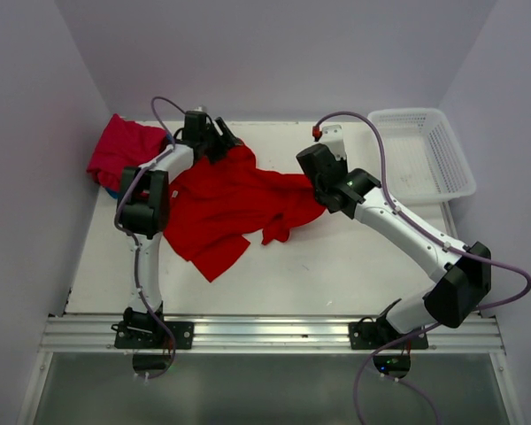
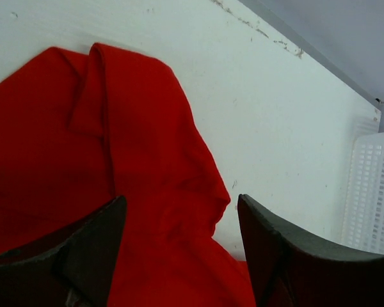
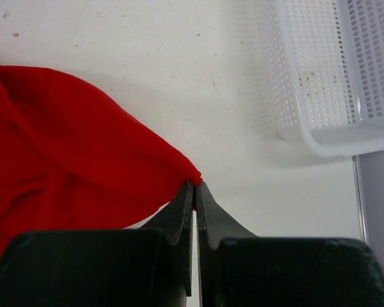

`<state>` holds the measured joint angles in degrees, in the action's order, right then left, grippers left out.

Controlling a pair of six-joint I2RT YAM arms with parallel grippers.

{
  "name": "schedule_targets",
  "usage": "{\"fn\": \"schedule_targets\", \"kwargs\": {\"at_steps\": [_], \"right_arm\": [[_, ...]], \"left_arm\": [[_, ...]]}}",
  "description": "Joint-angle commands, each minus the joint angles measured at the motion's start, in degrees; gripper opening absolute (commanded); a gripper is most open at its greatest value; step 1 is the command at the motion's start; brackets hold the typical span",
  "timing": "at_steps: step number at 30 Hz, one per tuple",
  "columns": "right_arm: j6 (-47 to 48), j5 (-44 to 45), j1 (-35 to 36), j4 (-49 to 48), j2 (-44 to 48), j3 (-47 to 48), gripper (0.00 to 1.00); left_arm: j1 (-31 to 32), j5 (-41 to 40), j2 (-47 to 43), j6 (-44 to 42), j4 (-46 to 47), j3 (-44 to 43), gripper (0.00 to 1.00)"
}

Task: Fold and stack the t-shirts
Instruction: Flatten out the tshirt

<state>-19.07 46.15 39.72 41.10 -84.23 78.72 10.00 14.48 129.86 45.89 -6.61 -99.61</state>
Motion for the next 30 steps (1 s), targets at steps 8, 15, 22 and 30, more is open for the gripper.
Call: {"fn": "schedule_targets", "kwargs": {"at_steps": [8, 15, 22, 30], "right_arm": [[-1.5, 0.0, -0.1, -2.3, 0.3, -0.6, 0.0], [-1.4, -0.3, 0.0, -1.9, 0.6, -0.6, 0.0], [-1.0, 0.1, 0.0, -1.7, 1.2, -0.7, 0.0], [-0.7, -0.2, 0.0, -1.7, 1.3, -0.9, 0.0]], "left_arm": [[-0.8, 3.4, 0.0, 3.0, -0.4, 3.8, 0.73], [-0.9, 2.8, 1.2, 4.6, 2.9, 4.2, 0.7], [-0.9, 2.3, 2.9, 6.6, 4.9, 3.6, 0.66], [-0.9, 0.9, 3.4, 8.2, 7.7, 4.0, 0.62]]}}
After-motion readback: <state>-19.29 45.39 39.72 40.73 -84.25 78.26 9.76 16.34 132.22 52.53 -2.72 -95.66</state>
